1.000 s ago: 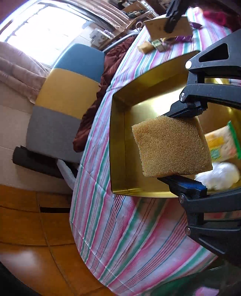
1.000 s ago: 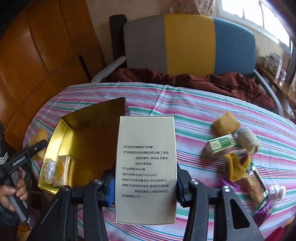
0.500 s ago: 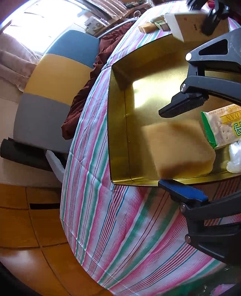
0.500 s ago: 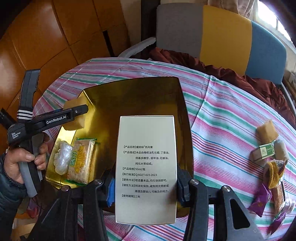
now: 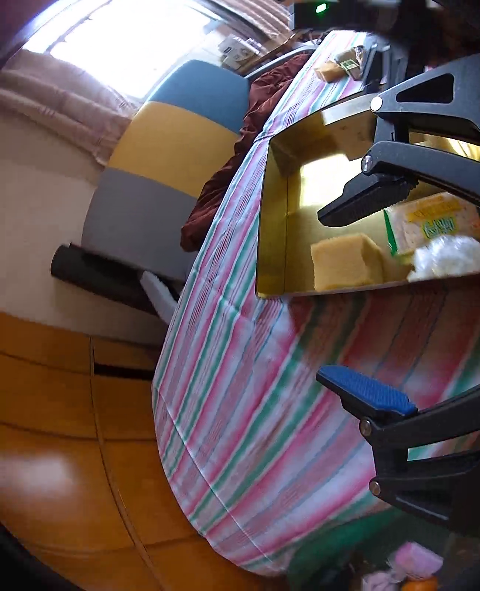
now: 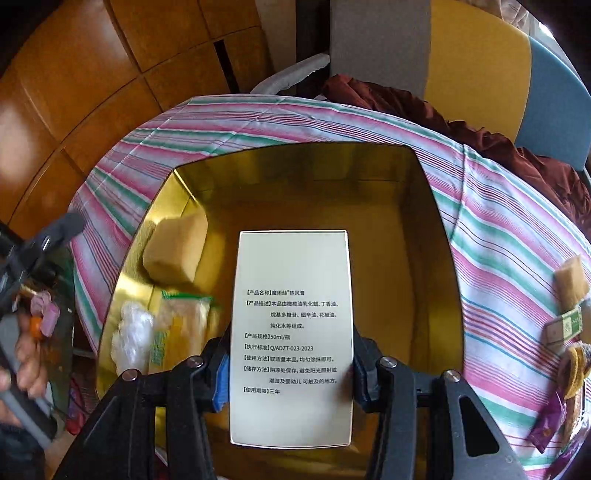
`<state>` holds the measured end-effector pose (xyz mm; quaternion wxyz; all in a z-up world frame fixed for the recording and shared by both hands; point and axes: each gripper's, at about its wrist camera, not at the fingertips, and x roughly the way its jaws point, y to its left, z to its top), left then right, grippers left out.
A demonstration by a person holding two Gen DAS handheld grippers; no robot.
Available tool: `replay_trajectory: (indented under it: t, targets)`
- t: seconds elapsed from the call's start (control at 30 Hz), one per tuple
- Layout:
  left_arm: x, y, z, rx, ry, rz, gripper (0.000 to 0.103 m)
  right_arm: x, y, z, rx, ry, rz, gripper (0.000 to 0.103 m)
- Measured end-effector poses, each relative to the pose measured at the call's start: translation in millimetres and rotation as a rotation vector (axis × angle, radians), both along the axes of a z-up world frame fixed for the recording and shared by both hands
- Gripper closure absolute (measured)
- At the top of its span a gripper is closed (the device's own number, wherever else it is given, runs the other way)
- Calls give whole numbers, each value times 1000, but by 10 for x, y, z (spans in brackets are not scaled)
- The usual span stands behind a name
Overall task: Organize objects
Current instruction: 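Carry the sponge and white box to the gold tray and release both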
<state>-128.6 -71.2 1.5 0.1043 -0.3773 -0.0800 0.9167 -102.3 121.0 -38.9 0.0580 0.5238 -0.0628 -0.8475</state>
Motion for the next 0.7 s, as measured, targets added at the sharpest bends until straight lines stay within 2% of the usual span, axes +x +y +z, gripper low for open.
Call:
replay_trajectory:
  t: [0.3, 0.4, 0.47, 0.53, 0.6, 0.7]
  targets:
    - [311, -370, -148, -2, -75, 36, 24, -741, -412, -231, 17, -71, -48, 53]
    - [318, -409, -213, 7, -91, 47, 24, -858, -506, -328, -30, -100, -46, 51]
    - [330, -416, -240, 21, -100, 44, 24, -907, -551, -361, -96, -112, -40, 48]
    - [350, -393, -239, 18, -95, 35, 23, -919, -590, -349, -172, -111, -24, 35]
    - [373, -368, -240, 17, -90, 28, 23, -892, -603, -307, -217, -95, -11, 28]
    - [399, -318, -228, 17, -89, 22, 23, -795, -551, -215, -255, -65, -12, 25]
